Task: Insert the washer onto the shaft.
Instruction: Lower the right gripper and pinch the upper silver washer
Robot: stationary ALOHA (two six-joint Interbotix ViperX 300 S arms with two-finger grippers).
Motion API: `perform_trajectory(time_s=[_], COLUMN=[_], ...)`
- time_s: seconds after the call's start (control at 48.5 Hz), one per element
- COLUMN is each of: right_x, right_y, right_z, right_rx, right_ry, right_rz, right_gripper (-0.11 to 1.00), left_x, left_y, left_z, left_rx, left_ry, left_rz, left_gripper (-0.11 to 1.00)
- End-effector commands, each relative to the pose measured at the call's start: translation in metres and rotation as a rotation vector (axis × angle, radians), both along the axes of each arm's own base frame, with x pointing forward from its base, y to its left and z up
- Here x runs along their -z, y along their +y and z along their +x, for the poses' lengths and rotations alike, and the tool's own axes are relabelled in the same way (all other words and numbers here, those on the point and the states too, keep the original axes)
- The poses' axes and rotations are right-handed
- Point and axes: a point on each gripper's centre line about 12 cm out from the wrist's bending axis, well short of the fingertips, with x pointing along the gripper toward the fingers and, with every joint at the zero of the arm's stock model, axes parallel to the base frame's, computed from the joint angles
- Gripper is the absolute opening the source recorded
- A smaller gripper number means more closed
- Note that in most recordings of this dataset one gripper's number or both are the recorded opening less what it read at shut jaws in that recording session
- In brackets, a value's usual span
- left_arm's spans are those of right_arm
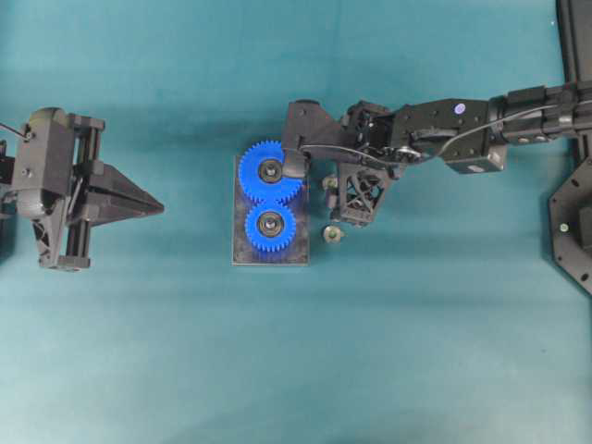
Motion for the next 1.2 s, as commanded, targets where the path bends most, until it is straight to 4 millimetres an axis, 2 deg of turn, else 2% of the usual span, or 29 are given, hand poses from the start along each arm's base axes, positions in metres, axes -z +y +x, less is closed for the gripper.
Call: perform_trajectory(time_s=[0.0, 0.31, 0.702, 0.949, 1.073, 1.176], right_x=[-0.006, -0.005, -0.005, -0.008, -0.023, -0.046], right_y=[-0.002, -0.002, 0.002, 0.002, 0.000, -0.001], right_z=[0.005, 0.005, 0.005, 0.003, 0.006, 0.010], right_rx=[-0.003, -0.002, -0.014, -0.004, -0.002, -0.007], right_ry=[-0.023, -0.018, -0.018, -0.007, -0.027, -0.041], right_rz=[-0.008, -0.006, -0.007, -0.002, -0.005, -0.009], right_gripper=[0.89, 0.80, 0.33, 0.32, 0.32, 0.32], left_x=[-0.006, -0.006, -0.007, -0.006, -0.006, -0.006], left_y=[0.000, 0.000, 0.000, -0.001, -0.001, -0.001], left_z=[0.003, 0.003, 0.003, 0.003, 0.003, 0.003], left_rx=[0.003, 0.003, 0.001, 0.003, 0.003, 0.003], left_ry=[-0.023, -0.025, -0.032, -0.031, -0.031, -0.031], left_rz=[0.002, 0.002, 0.002, 0.002, 0.002, 0.002], left_gripper=[-0.01, -0.01, 0.00, -0.01, -0.01, -0.01])
